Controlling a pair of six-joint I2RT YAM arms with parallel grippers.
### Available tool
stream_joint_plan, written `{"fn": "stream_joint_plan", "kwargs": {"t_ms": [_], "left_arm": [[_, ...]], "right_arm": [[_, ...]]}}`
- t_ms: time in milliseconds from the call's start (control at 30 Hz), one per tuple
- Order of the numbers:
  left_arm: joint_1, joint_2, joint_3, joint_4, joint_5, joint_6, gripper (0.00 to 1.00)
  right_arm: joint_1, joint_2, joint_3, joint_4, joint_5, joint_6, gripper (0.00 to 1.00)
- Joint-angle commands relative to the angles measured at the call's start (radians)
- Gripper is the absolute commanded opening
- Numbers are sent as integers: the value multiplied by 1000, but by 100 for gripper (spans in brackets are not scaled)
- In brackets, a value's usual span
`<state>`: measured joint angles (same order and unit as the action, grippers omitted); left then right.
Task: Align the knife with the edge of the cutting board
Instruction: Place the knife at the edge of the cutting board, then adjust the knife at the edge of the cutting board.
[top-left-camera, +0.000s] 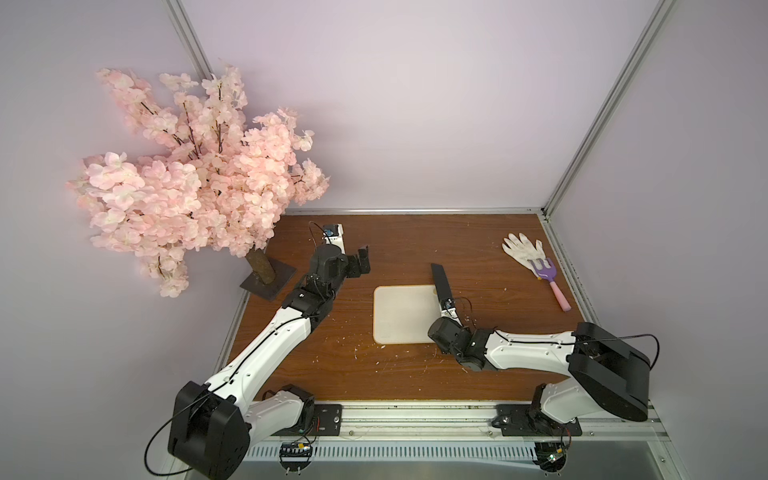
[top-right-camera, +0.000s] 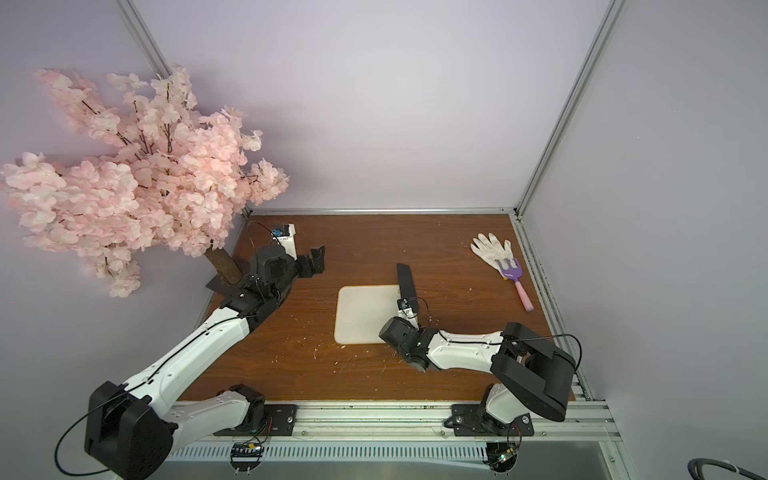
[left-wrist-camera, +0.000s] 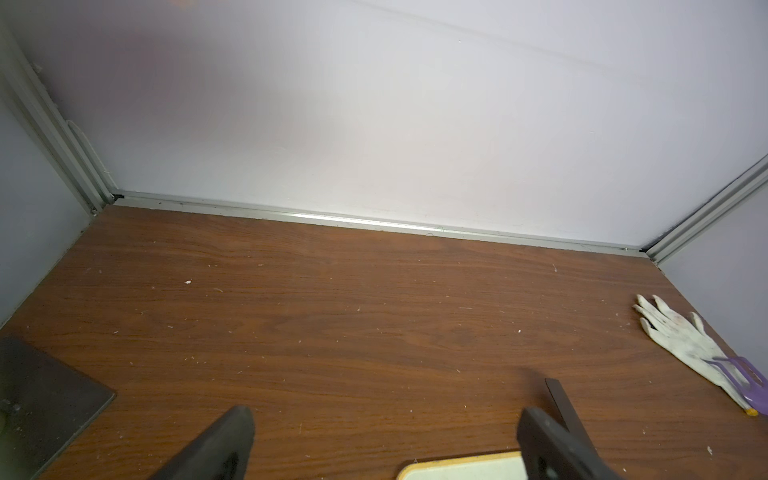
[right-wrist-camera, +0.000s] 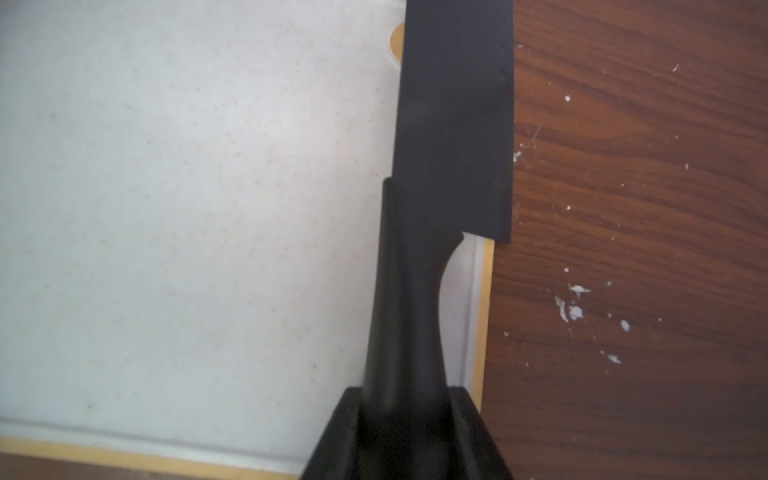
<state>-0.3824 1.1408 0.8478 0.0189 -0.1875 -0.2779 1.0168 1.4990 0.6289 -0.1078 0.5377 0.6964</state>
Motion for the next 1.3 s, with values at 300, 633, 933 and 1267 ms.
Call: {"fn": "stream_joint_plan", "kwargs": {"t_ms": [300,633,933,1267], "left_arm": [[-12,10,8,-17,-6,16,100],[-12,14,8,-17,-6,15,100],[-12,14,8,-17,-5,16,100],[-12,13,9,-17,-5,16,100]], "right_arm": [[24,29,46,1,9,9,47],[20,76,110,-25,62,12,49],[-2,100,124,-40,86,27,54],[-27,123,79,60,70,25,44]]}}
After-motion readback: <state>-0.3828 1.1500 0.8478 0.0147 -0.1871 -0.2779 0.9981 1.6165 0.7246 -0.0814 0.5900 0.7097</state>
